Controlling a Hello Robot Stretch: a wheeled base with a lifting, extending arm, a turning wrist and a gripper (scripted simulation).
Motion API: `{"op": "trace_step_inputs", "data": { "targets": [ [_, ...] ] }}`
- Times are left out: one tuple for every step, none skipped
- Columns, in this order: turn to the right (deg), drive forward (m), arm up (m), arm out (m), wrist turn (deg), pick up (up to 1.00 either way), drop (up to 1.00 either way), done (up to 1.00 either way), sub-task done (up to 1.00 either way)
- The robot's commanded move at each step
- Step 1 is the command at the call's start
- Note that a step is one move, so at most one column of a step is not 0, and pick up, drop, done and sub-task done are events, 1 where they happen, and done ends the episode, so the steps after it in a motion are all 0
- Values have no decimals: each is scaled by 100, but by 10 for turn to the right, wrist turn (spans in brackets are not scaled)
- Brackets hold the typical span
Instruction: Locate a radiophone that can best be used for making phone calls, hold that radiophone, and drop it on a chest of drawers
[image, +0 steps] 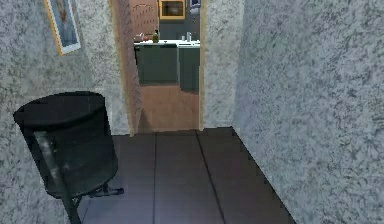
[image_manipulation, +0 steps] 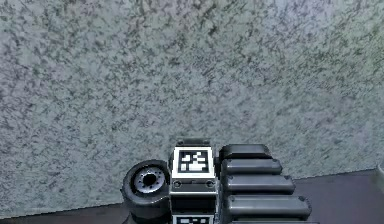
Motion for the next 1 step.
{"op": "trace_step_inputs", "data": {
  "targets": [
    [-30, 0, 0, 0, 0, 0, 0, 0, 0]
  ]
}}
